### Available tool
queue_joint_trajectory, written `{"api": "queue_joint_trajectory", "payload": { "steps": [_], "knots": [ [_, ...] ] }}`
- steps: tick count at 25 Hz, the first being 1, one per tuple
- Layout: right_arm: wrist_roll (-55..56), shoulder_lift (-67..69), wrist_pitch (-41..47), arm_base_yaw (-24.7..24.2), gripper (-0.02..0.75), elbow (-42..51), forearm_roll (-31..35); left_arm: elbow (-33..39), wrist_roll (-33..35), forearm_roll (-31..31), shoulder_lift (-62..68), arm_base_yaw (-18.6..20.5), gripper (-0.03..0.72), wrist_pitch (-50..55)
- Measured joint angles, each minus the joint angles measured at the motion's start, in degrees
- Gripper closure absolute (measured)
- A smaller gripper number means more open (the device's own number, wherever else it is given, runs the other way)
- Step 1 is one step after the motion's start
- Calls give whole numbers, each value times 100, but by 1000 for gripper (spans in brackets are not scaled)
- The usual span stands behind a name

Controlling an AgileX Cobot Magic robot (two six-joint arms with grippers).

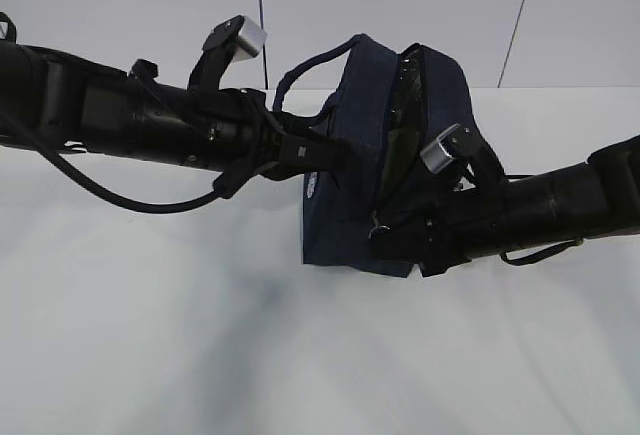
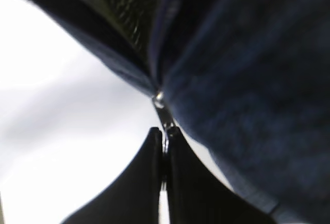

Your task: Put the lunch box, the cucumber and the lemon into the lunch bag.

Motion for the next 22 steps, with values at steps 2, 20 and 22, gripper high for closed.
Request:
{"api": "queue_joint_trajectory", "payload": {
  "steps": [2, 20, 22],
  "knots": [
    [375, -71, -21, 0, 738, 0, -327, 0, 0, 0, 0, 0, 697, 0],
    [2389, -742, -98, 0, 738, -31, -1451, 0, 9, 0, 0, 0, 697, 0],
    [2447, -834, -98, 0, 738, -34, -1535, 0, 9, 0, 0, 0, 697, 0]
  ]
}}
